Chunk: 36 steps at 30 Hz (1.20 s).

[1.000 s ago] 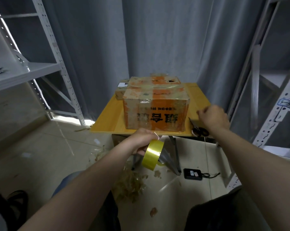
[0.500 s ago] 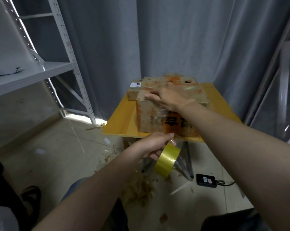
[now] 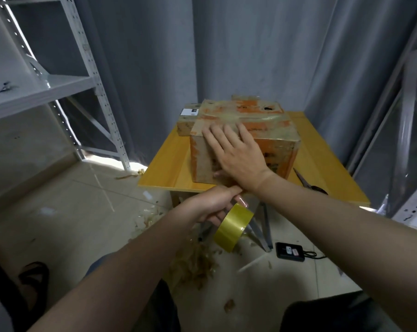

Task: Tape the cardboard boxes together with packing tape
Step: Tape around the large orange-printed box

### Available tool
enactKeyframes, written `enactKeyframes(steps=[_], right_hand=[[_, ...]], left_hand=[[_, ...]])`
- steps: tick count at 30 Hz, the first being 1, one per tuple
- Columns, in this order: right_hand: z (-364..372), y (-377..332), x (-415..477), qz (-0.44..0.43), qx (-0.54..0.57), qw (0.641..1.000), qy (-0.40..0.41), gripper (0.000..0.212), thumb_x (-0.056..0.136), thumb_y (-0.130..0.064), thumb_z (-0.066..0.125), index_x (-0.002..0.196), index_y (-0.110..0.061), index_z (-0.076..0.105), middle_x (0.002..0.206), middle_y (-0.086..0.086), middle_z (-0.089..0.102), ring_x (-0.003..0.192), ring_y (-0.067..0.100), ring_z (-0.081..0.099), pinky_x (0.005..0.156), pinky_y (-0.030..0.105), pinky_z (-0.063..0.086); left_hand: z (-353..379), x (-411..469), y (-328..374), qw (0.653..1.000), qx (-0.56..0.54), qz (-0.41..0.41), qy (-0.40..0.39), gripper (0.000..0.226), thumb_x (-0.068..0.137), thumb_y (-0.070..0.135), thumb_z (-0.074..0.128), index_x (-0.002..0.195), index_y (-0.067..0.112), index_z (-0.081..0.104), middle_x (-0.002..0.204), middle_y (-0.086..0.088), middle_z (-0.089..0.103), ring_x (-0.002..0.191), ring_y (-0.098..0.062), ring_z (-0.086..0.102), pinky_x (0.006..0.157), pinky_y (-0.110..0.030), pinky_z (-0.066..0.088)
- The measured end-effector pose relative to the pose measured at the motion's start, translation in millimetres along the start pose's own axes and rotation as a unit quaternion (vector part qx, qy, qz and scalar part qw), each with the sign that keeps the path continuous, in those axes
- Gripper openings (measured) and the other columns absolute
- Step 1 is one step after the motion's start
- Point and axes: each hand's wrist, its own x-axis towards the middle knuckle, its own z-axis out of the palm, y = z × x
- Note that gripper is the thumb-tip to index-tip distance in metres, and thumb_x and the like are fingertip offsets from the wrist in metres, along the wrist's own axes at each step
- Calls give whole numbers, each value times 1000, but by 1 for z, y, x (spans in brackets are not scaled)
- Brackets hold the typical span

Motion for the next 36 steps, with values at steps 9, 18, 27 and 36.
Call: enactKeyframes(steps=[9,18,27,36], right_hand=[[-11,1,-15,9,160,986,39,69,107,-37,43,165,-11,18,173,10,15,158,26,23,123,44,23],[-45,34,-20,95,442,892,7,53,101,-11,51,152,-23,47,158,6,47,150,25,36,121,43,34],[-20,80,-74,332,442,832,-34,50,104,-28,53,153,-22,46,161,1,42,150,25,30,120,44,33],[-11,71,-72,345,509,788,-39,60,101,-30,64,156,-21,43,171,-4,22,153,21,31,113,27,28]], left_hand=[[-6,-20,0,1000,1,13,12,29,107,41,50,101,21,70,60,2,67,47,-12,64,44,-22,52],[-7,-42,7,989,-22,89,115,16,98,33,69,105,21,77,73,1,68,60,-14,66,48,-26,54],[-17,-55,9,963,-91,155,201,12,99,28,67,98,22,77,67,7,64,50,-8,60,39,-22,41],[-9,-69,16,946,-74,226,219,19,102,28,62,99,38,78,110,6,71,89,-17,67,47,-23,50]])
